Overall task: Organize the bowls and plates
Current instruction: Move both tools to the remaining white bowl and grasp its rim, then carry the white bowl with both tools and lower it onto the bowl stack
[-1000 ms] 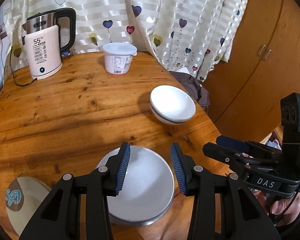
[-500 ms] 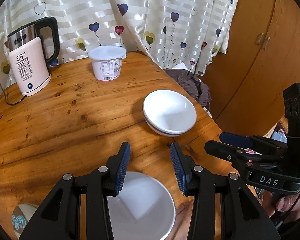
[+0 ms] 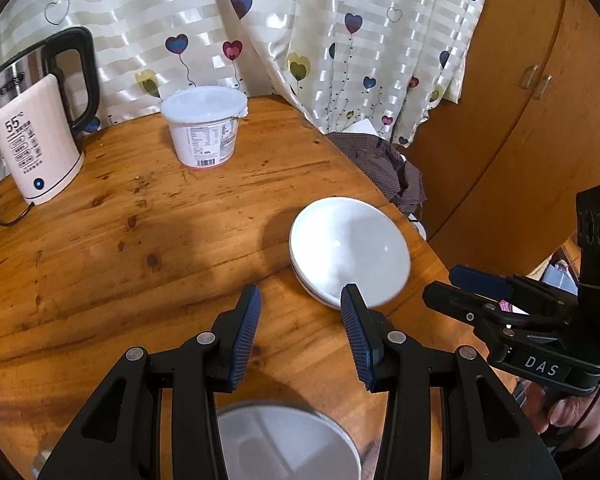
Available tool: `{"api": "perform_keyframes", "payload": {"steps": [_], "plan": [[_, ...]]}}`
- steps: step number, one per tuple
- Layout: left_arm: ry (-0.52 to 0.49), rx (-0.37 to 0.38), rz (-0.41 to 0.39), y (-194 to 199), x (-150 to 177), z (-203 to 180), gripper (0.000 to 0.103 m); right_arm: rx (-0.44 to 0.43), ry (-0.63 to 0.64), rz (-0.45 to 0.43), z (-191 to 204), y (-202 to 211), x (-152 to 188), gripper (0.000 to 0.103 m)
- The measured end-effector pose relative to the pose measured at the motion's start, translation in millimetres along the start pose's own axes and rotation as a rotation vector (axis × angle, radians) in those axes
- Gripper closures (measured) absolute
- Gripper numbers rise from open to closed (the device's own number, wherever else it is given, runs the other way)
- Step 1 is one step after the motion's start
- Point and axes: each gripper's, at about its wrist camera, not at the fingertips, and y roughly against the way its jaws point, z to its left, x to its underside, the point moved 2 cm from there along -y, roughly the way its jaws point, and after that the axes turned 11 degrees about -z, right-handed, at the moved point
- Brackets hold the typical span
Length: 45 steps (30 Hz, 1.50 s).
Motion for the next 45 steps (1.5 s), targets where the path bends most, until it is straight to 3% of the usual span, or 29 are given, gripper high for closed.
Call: {"api": "perform_keyframes", "payload": {"steps": [3,7,14,23,31,45], "plan": [[-0.001,0.006,0.020,-12.3,-4.5,1.4,0.060,0.010,-0.001,0.001,-4.6,-7.4,-4.3,0.051],[0.000,0.020,0.058,-30.3,-9.3,1.0,0.060,0.013,-0.020,0.014,-12.4,-19.6,-8.5,0.062],[0.006,0.046,0.113,-57.6,-11.3,0.1,0.060,0.021,-0.034,0.036,-18.8,-40.7,-11.0,0.072],[0.019,0.062,0.149,-74.1,-7.1,2.3,0.060,0.022,-0.043,0.056,-22.5,-56.7,-9.8,0.082],[-0.028,0.056,0.181,-85.6,-0.6,-6.0,0.073,0.020,-0.049,0.055,-23.9,-59.2,-9.8,0.083],[-0.017,0.060,0.160,-79.5,-3.9,-5.5,0.076,0.020,-0.048,0.055,-25.4,-59.9,-10.6,0.083]]}}
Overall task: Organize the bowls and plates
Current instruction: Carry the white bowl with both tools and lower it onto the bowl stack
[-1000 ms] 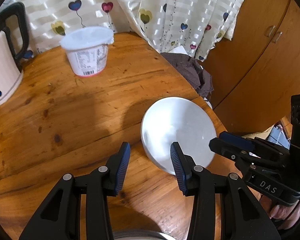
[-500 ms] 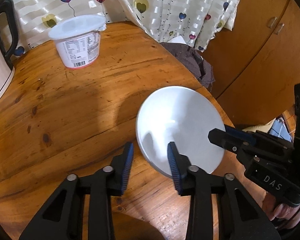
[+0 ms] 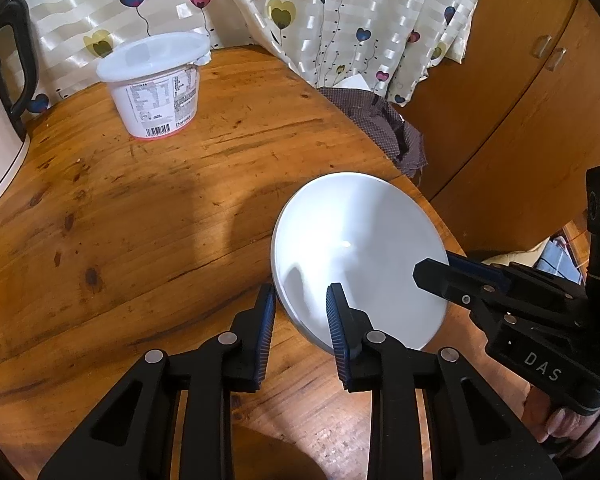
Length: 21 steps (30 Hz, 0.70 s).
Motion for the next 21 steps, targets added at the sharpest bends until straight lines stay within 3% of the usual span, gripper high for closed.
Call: {"api": "perform_keyframes", "payload": {"steps": [21], "plan": [[0.073,-0.005,-0.082,62.4,11.7,11.3,0.076,-0.053,0.053,-0.028,41.4,40.4,2.0,0.083]]}}
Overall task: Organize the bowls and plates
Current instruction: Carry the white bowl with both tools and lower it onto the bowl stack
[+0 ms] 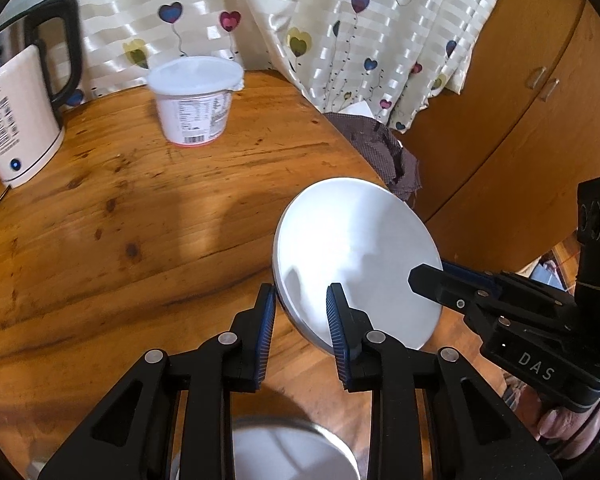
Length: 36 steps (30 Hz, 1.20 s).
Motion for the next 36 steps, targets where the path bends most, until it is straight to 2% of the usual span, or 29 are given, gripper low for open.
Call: {"api": "perform_keyframes", "payload": {"steps": [18,36], "plan": [[0.055,-0.064,-0.062,74.2,29.3,17.5,0.076,-0.075,0.086,-0.015,63.7,41.1,14.9,0.083],[0.118,-0.127,-0.042,109.6,79.6,33.5,0.075,-0.148,0.105,0.046,95.0,52.8,58.6,0.083]]}}
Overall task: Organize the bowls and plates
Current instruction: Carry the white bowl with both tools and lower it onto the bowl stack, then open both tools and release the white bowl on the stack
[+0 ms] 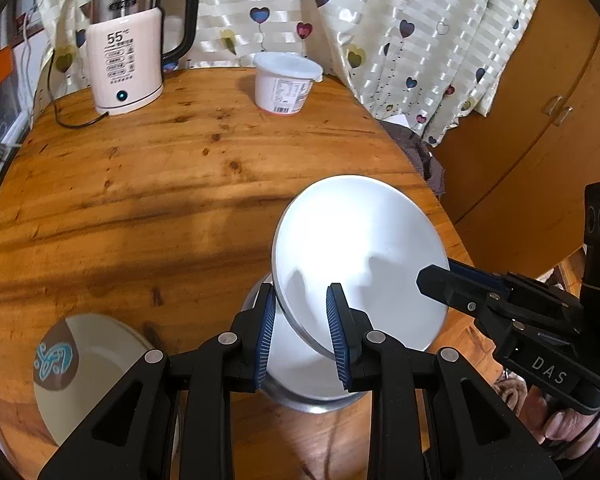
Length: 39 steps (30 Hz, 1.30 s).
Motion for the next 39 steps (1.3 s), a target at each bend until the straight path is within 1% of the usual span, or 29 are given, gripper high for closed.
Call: {"api": "perform_keyframes", "payload": {"steps": [10,20,32,36,39], "plan": [[0.020,-0.030,0.027,-4.6,21.0,4.5,0.075,-0.015,-0.020,0.055,-2.0,-11.7,21.7,0.083],[0.027,-0.047,0.056,-12.8,29.7,6.7,0.075,-0.019,-0.023,0.079,-4.5,-16.2,27.6,0.083],[0.015,-0.059,0.047,-15.1,30.5,6.3,0.075,-0.018,-0.021,0.099,-4.8,-20.9,31.4,0.083],[-0.006,-0.076,0.041,-15.5,30.9,4.2,0.075,-0.015,-0.019,0.098,-6.0,-21.5,31.6,0.083],[-0.015,-0.088,0.038,-15.8,31.3,3.5,0.073,-0.016,-0.022,0.099,-7.3,-21.7,31.8,0.083]]}}
